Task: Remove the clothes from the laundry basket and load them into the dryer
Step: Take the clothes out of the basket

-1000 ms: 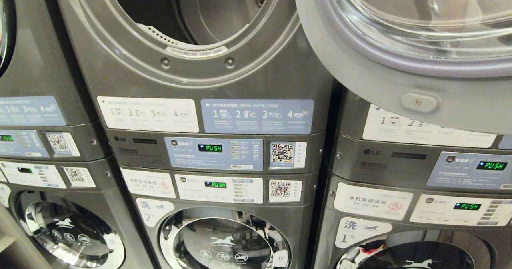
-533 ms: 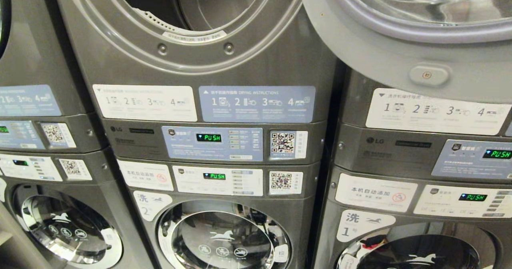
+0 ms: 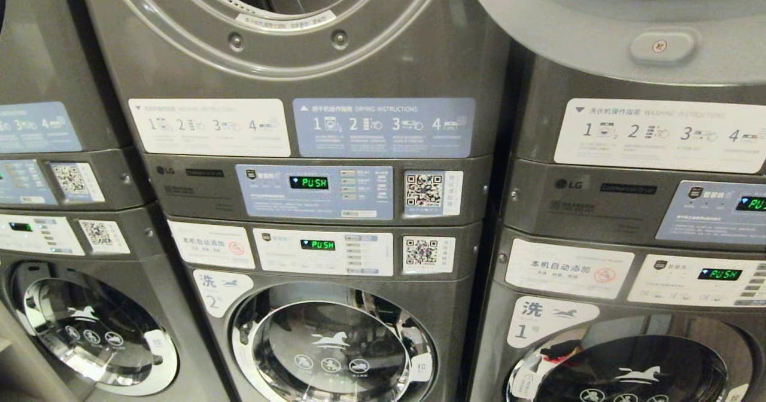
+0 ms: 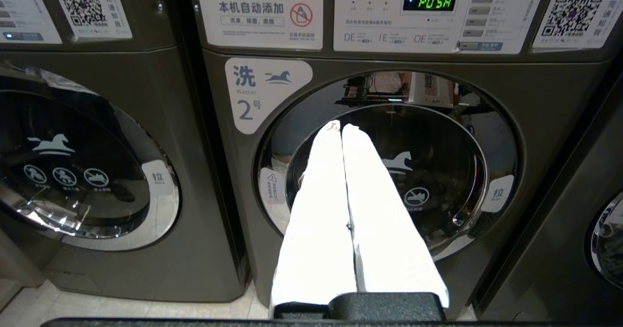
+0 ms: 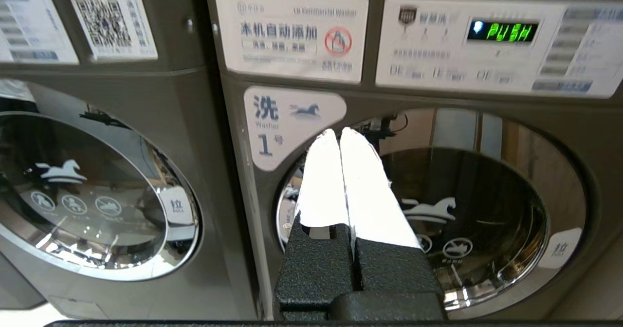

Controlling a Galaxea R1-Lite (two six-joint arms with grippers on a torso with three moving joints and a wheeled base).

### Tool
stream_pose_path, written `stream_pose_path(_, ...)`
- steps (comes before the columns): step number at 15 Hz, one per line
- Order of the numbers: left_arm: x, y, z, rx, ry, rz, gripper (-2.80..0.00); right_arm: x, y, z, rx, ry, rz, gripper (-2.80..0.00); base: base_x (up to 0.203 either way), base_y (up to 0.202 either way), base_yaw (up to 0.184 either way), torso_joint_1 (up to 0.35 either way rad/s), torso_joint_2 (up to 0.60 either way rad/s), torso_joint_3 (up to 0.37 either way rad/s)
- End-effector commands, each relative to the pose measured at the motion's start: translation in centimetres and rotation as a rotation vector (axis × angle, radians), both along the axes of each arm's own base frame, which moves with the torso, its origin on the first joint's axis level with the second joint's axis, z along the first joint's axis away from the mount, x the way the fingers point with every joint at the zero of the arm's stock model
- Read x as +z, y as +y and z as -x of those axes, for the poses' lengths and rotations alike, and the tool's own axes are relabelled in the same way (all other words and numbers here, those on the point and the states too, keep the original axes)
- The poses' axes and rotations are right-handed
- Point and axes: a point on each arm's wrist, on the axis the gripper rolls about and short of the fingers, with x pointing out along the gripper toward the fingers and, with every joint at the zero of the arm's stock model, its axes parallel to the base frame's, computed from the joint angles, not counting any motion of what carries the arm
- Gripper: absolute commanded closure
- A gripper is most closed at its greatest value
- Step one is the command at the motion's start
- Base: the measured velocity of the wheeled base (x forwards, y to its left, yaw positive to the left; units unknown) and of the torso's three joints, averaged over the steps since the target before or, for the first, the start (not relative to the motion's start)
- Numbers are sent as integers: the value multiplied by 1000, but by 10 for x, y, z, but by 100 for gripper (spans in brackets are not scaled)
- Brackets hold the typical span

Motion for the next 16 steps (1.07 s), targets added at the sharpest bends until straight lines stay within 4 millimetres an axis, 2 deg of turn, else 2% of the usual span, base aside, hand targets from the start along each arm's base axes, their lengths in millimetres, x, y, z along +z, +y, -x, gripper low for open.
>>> stream_pose_path(1,0,0,0,0,-1,0,0,0,0,0,0,0,0,0,0,0,0,-229,481,256)
stream_pose_path(16,0,0,0,0,-1,0,0,0,0,0,0,0,-1,0,0,0,0,-240,523,278)
